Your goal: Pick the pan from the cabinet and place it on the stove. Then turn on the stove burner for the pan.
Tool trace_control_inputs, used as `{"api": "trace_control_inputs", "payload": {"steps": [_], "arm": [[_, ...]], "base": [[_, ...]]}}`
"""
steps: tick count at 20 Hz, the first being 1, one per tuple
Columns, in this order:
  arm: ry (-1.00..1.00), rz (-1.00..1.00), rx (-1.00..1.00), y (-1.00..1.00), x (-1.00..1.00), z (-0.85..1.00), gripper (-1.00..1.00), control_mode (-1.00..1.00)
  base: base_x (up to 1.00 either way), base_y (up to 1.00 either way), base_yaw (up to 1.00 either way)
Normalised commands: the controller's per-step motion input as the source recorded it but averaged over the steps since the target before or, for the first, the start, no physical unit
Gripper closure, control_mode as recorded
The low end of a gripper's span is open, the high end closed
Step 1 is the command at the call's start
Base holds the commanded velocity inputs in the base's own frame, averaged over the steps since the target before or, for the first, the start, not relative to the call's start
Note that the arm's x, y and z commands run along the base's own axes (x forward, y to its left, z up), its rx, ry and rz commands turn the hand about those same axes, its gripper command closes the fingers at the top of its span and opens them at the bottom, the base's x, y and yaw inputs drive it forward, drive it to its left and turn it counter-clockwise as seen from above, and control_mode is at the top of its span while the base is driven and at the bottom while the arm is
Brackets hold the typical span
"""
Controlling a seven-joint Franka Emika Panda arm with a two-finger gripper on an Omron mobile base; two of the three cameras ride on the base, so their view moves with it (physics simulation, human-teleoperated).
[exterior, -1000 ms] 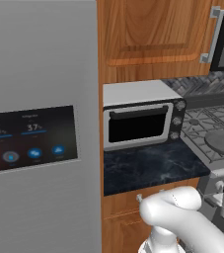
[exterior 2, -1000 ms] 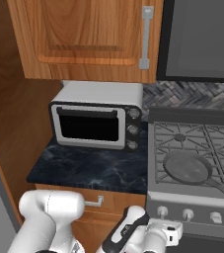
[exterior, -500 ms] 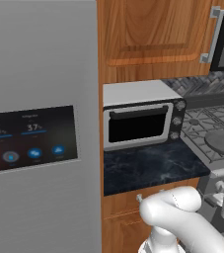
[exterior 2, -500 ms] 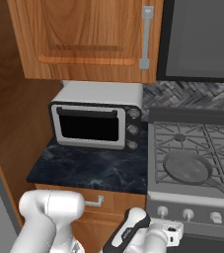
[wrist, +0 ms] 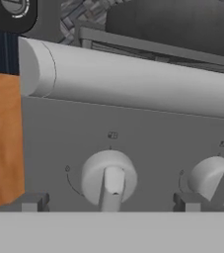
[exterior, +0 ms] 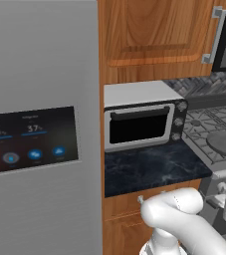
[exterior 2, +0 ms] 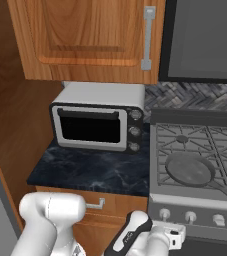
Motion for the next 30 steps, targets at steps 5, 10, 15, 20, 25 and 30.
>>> {"api": "trace_control_inputs", "payload": {"steps": [5, 10, 15, 20, 25, 30], "arm": [[-0.01, 0.00, 0.02, 0.01, 0.08, 0.00, -1.00, -1.00], [-0.02, 0.00, 0.02, 0.00, 0.09, 0.00, -1.00, -1.00], [-0.01, 0.00, 0.01, 0.00, 0.09, 0.00, -1.00, -1.00], [-0.01, 0.00, 0.01, 0.00, 0.09, 0.00, -1.00, -1.00], [-0.01, 0.00, 0.00, 0.02, 0.03, -0.07, -1.00, -1.00], [0.00, 0.00, 0.00, 0.00, 0.02, -0.14, -1.00, -1.00]], "base": [[0.00, 0.00, 0.00], [0.00, 0.00, 0.00], [0.00, 0.00, 0.00], [0.00, 0.00, 0.00], [0.00, 0.00, 0.00], [0.00, 0.00, 0.00]]}}
